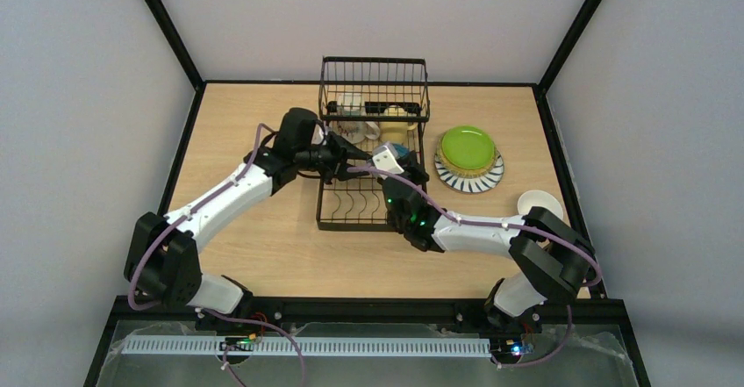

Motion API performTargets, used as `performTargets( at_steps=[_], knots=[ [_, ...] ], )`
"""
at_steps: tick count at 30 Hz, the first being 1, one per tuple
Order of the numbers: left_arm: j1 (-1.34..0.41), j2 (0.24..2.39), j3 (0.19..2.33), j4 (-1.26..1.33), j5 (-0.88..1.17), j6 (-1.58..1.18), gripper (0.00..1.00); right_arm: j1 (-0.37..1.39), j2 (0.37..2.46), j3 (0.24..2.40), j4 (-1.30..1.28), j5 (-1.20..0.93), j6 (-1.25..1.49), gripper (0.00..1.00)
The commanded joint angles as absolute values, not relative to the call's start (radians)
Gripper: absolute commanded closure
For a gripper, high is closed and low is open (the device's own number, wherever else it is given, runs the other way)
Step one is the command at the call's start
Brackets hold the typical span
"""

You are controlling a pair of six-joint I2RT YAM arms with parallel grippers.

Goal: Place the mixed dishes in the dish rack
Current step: Pass from the right arm to the left

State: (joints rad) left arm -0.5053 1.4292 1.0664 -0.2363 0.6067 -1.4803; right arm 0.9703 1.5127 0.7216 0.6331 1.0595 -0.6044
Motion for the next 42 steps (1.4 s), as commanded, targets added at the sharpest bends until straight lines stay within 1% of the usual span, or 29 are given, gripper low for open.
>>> performTargets(
  at_steps=[1,14,18,22,28,34,42],
  knots=[
    [-0.526,1.468,1.098,-0.228,0.596,-1.574,0.2,0.99,1.472,0.713,0.779,1.053,-0.628,1.0],
    [-0.555,1.493,1.151,-0.221,0.475,-1.666,0.2,1.029,1.41,0.705,0.81,1.034,-0.694,1.0],
    [-0.571,1.498,1.165,-0.18,0.466,-1.695,0.2,1.03,1.388,0.676,0.807,1.034,-0.688,1.0],
    [-0.593,1.499,1.201,-0.19,0.477,-1.674,0.22,1.031,1.376,0.657,0.789,1.037,-0.663,1.0],
    [-0.623,1.468,1.188,-0.194,0.494,-1.67,0.27,1.031,1.367,0.655,0.784,1.034,-0.657,1.0],
    [-0.624,1.454,1.178,-0.203,0.464,-1.668,0.26,1.031,1.348,0.657,0.781,1.032,-0.669,1.0],
    [-0.623,1.474,1.198,-0.218,0.409,-1.665,0.22,1.031,1.312,0.638,0.761,1.03,-0.669,1.0]
  ],
)
